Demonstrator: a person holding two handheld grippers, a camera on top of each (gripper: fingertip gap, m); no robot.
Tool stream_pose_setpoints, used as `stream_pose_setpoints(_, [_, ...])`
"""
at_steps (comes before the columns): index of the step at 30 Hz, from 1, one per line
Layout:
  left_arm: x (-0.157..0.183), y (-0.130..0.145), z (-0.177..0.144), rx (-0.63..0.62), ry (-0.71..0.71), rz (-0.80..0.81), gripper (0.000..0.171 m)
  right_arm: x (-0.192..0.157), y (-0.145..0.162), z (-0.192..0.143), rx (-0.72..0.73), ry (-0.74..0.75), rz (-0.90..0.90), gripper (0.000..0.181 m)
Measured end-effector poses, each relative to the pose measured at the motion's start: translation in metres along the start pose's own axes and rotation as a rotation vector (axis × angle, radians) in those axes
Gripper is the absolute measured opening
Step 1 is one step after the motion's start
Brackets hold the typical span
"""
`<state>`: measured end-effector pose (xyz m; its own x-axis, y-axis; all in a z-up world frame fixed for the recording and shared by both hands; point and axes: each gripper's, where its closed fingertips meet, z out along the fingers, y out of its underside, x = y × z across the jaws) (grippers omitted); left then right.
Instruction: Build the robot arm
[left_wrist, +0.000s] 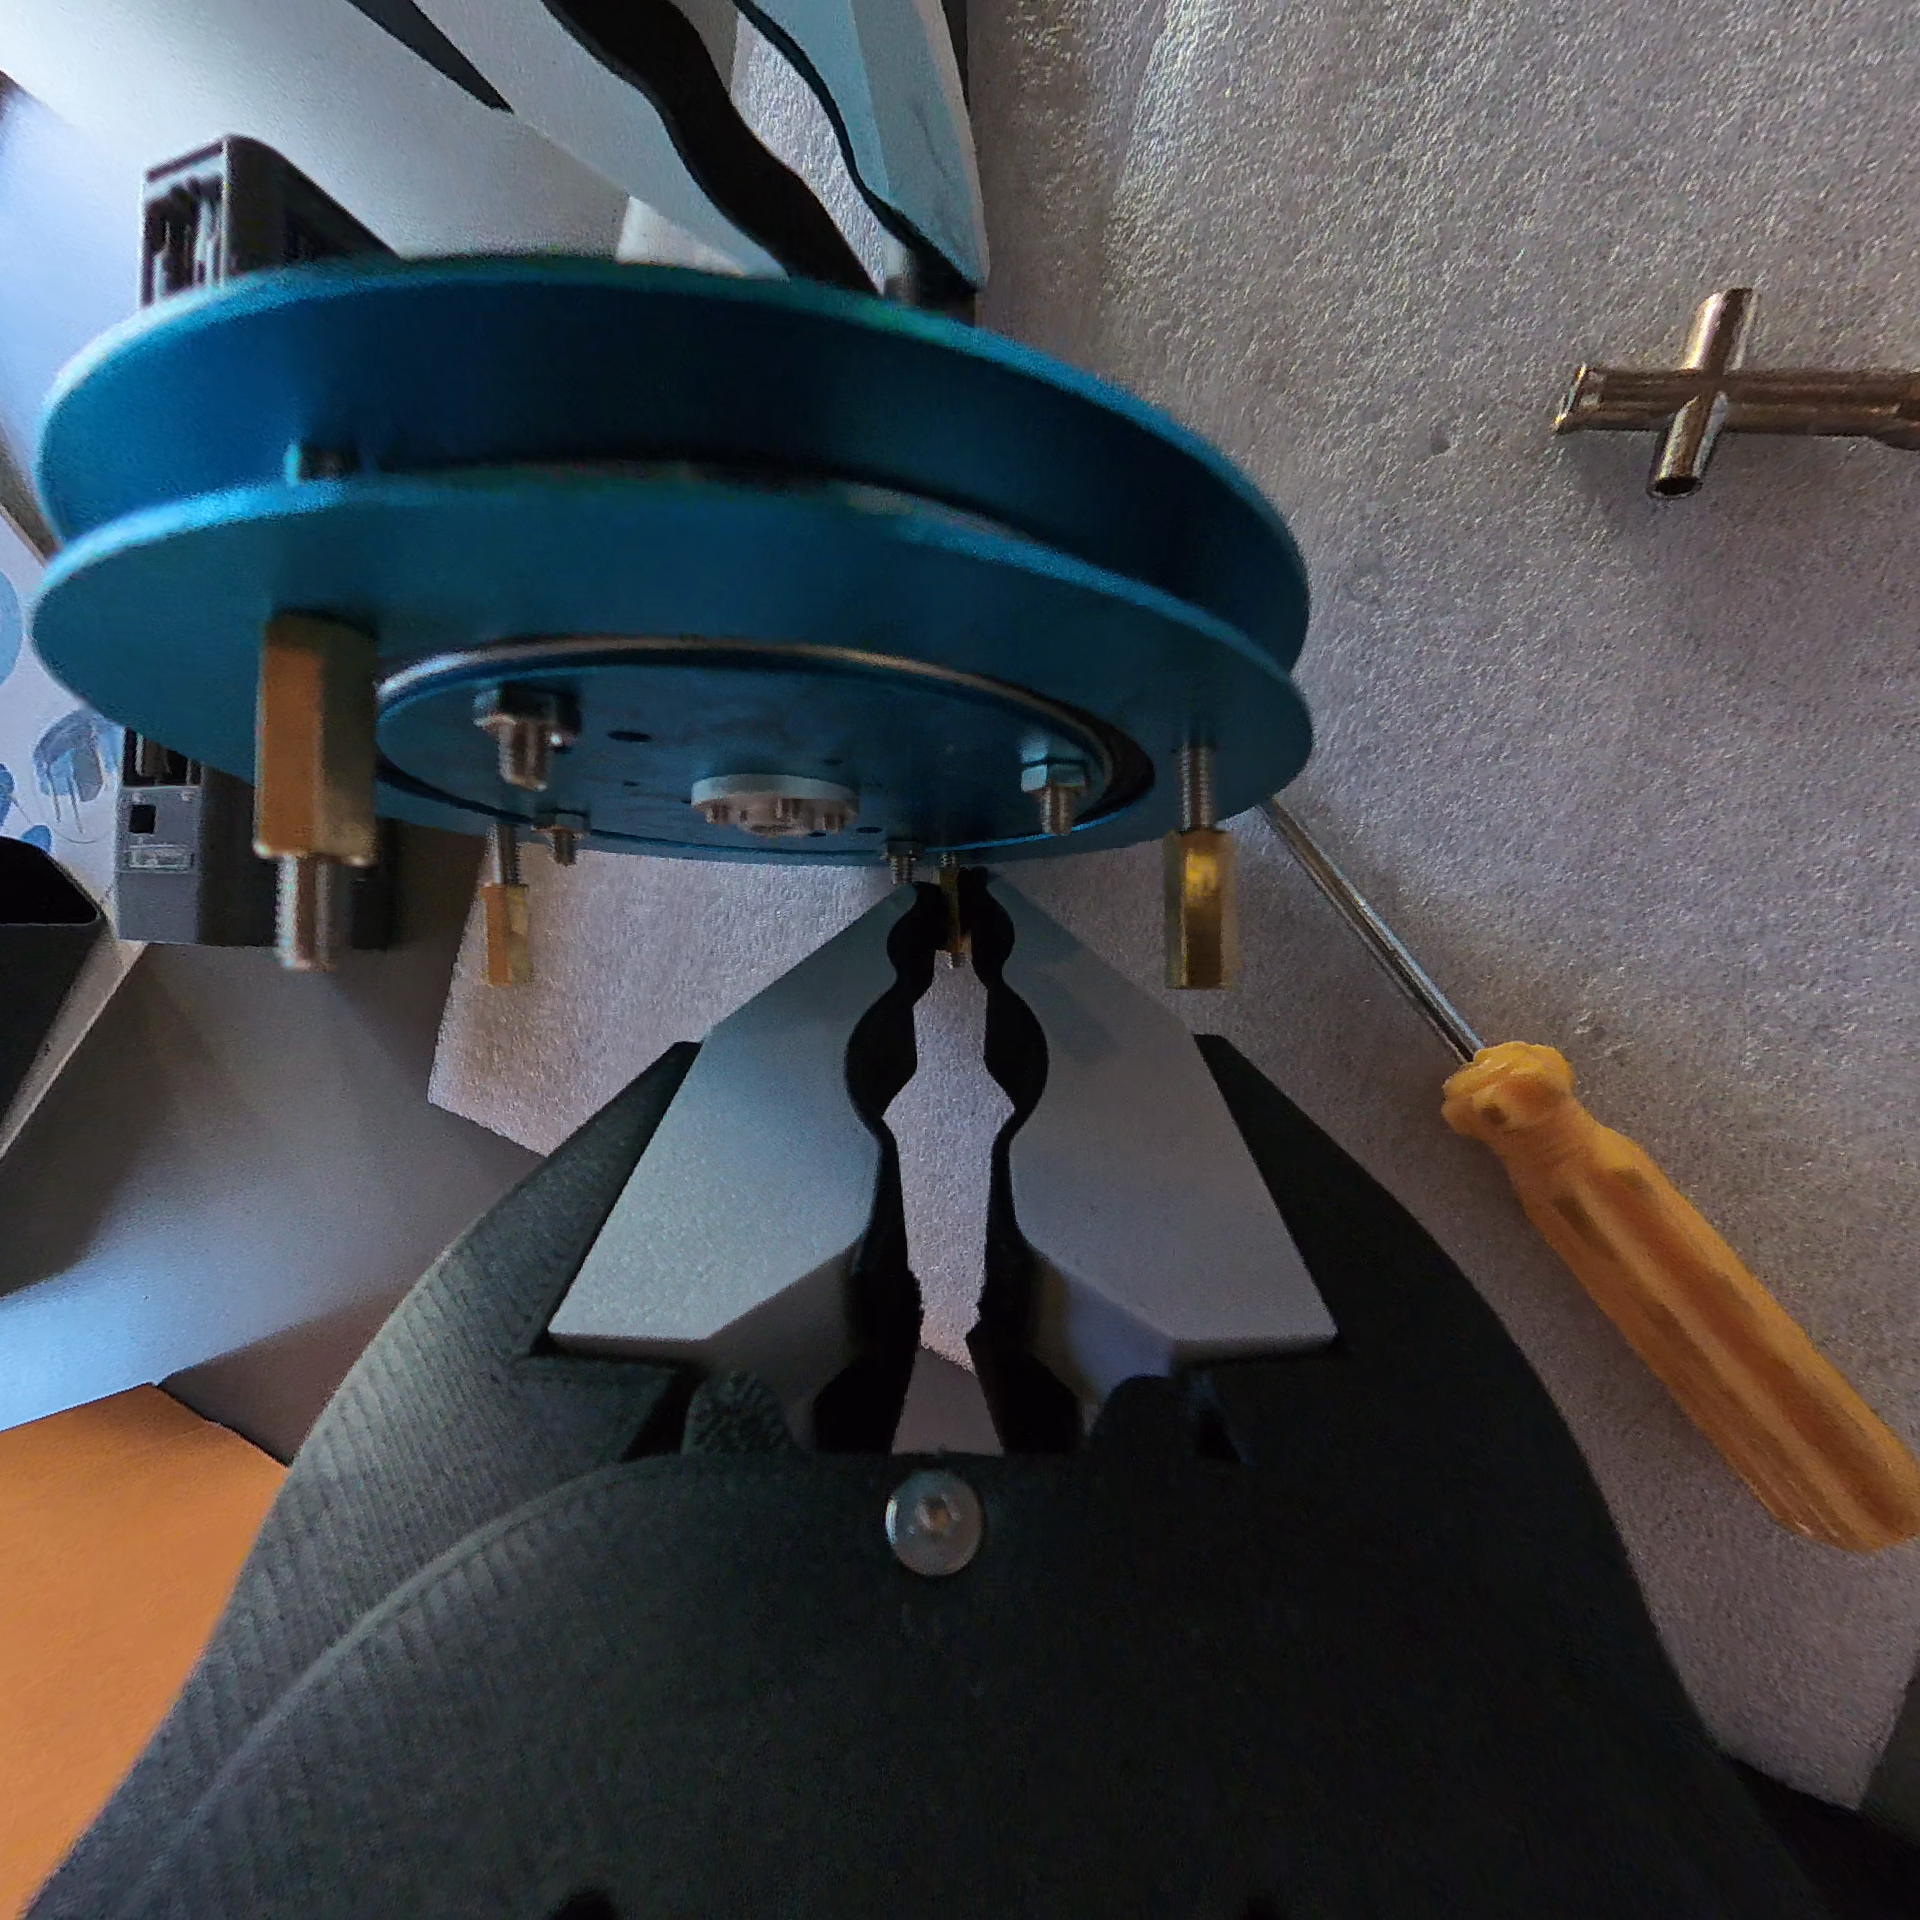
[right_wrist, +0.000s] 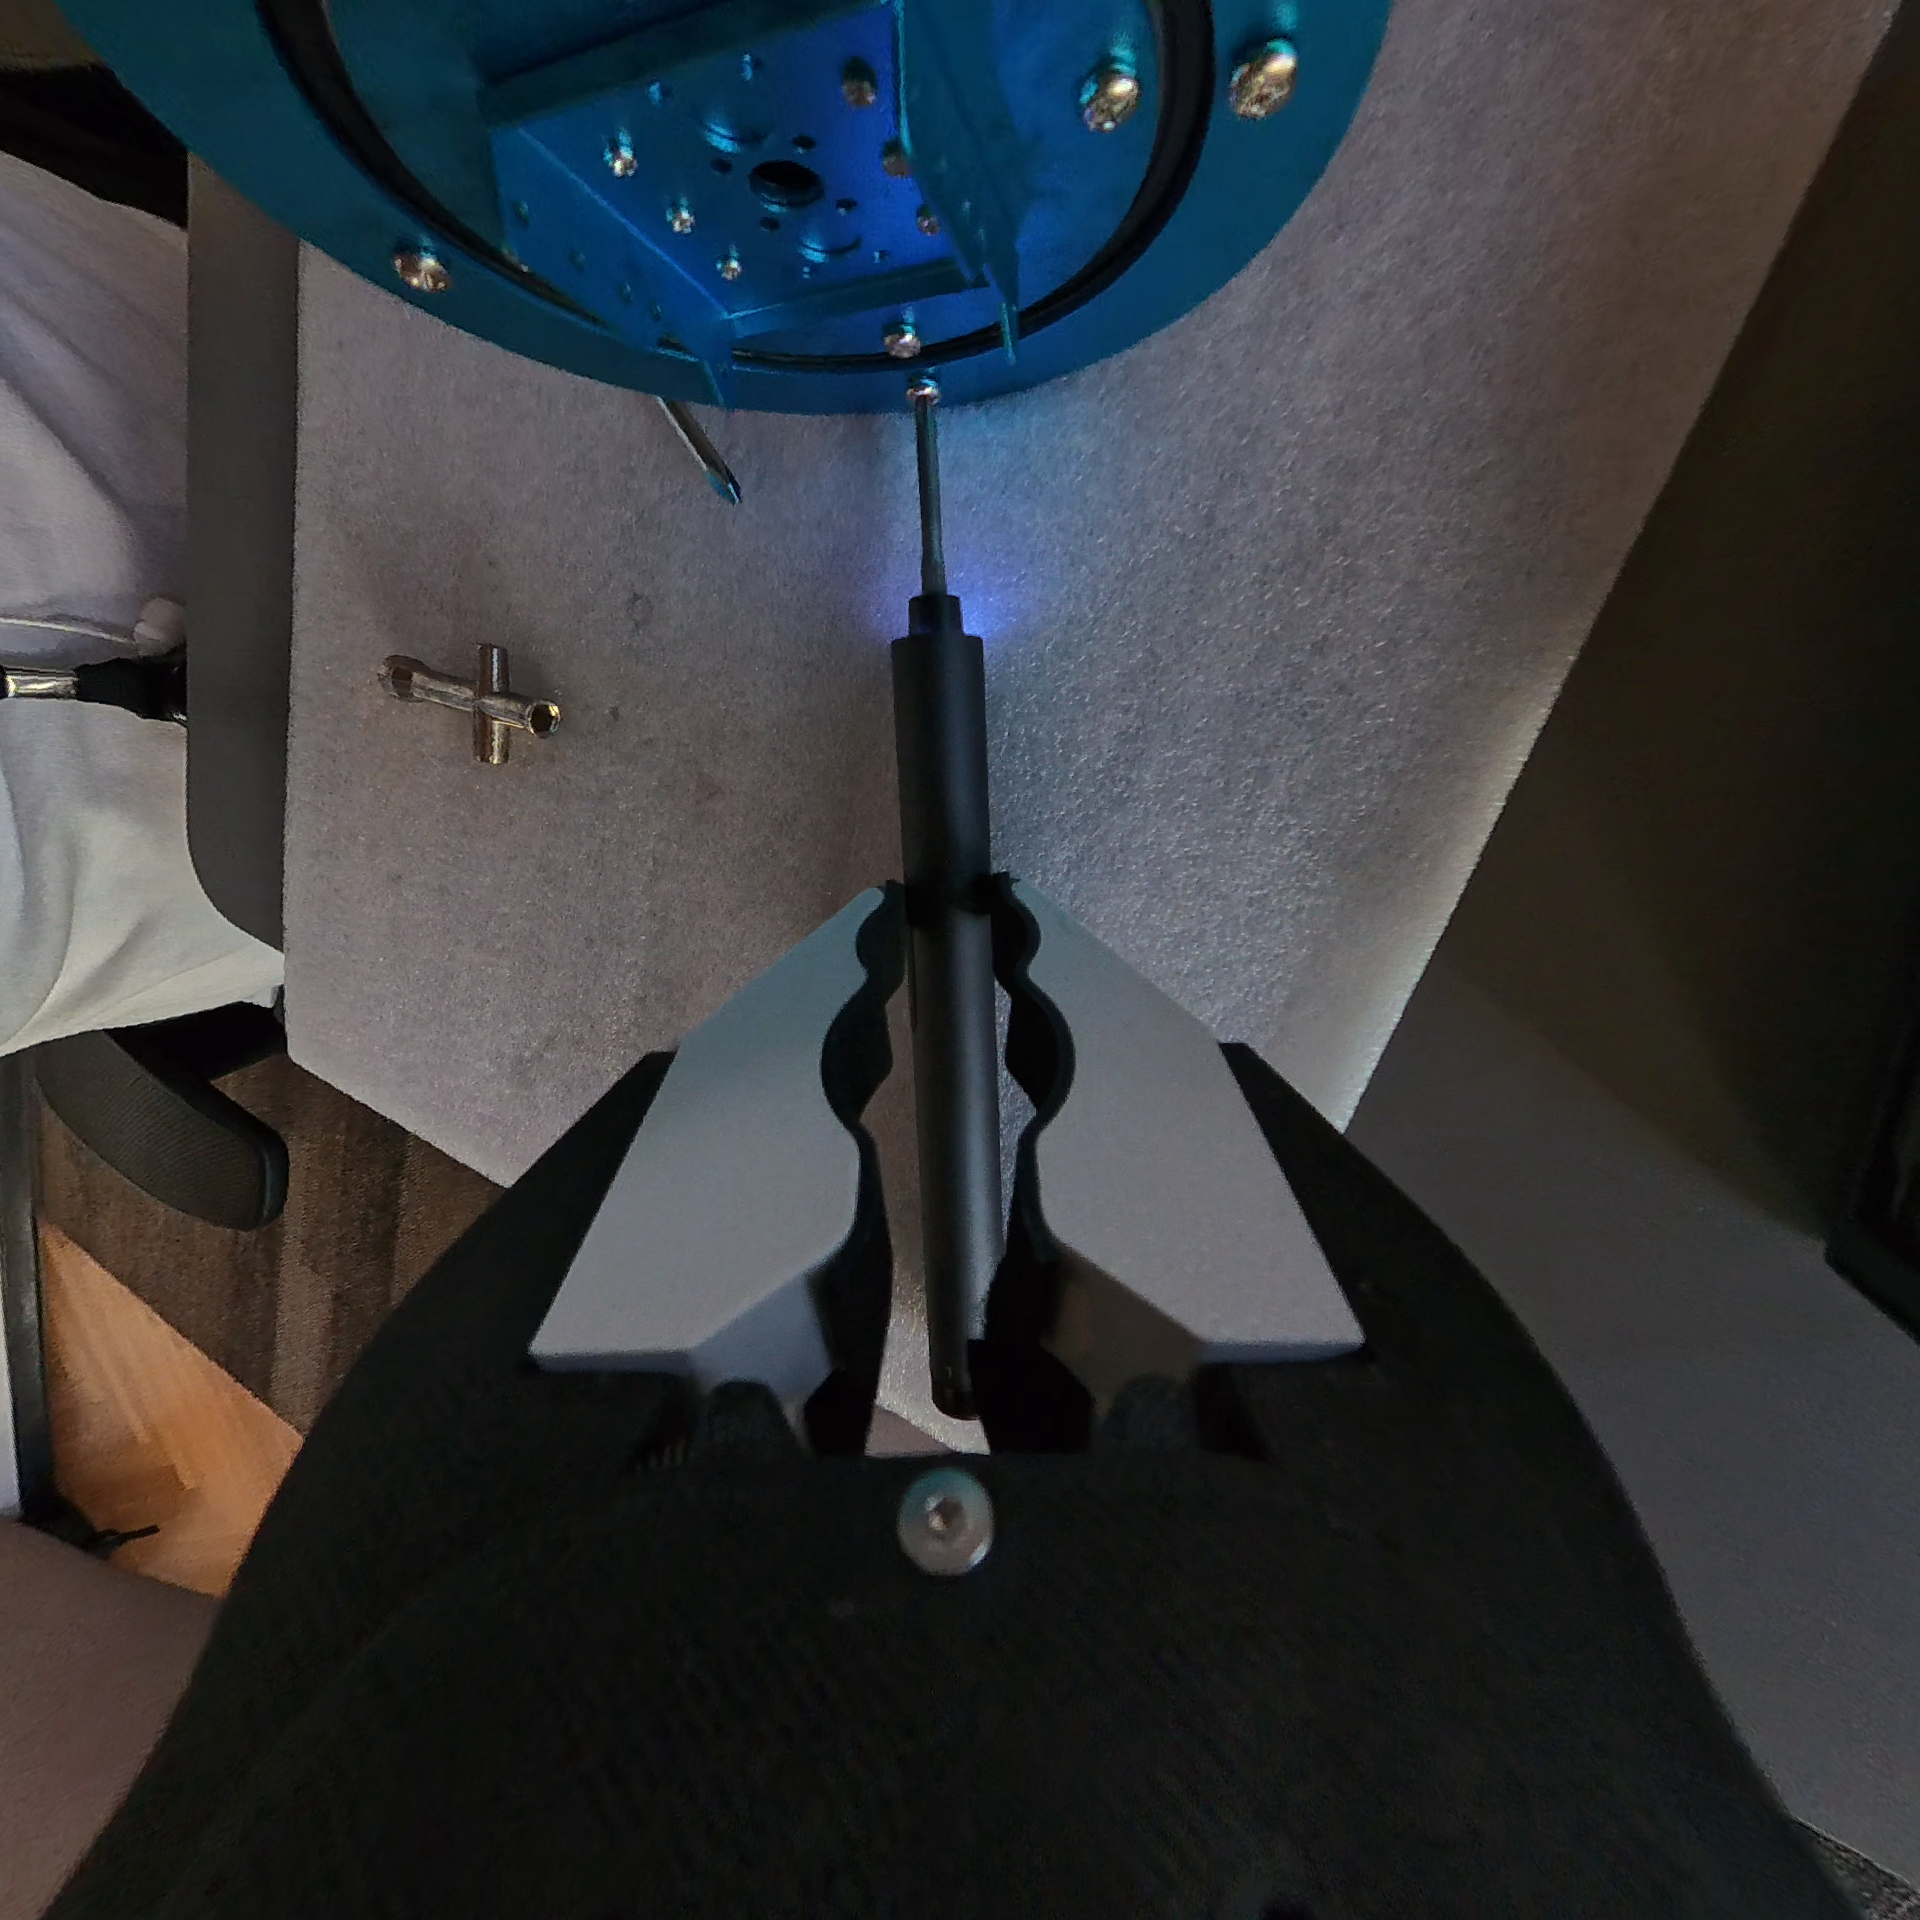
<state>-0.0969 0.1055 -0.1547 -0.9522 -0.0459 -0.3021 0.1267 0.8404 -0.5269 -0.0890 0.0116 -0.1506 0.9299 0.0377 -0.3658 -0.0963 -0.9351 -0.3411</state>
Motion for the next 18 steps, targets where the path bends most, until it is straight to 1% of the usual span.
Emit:
stream_pose_setpoints(7, [0.0,-0.0003,0.0,0.001,-0.008,0.002,0.005,0.0,-0.0004,0.0004,0.006,0.015,0.005,0.015])
stream_pose_setpoints(14, [0.0001,-0.0005,0.0002,0.022,-0.002,-0.02,0.004,-0.0006,-0.0016,0.0011,0.048,0.059,0.098,0.014])
stream_pose_setpoints(15, [0.0001,-0.0005,0.0003,0.024,-0.002,-0.022,0.002,-0.0017,-0.0016,0.0015,0.051,0.056,0.112,0.014])
stream_pose_setpoints(16, [0.0001,-0.0005,0.0003,0.025,-0.002,-0.023,0.004,-0.004,-0.0014,0.0023,0.048,0.044,0.126,0.014])
stream_pose_setpoints(18, [0.0001,-0.0005,0.0003,0.025,-0.003,-0.021,0.003,-0.0081,-0.0008,0.0042,0.034,0.033,0.139,0.014])
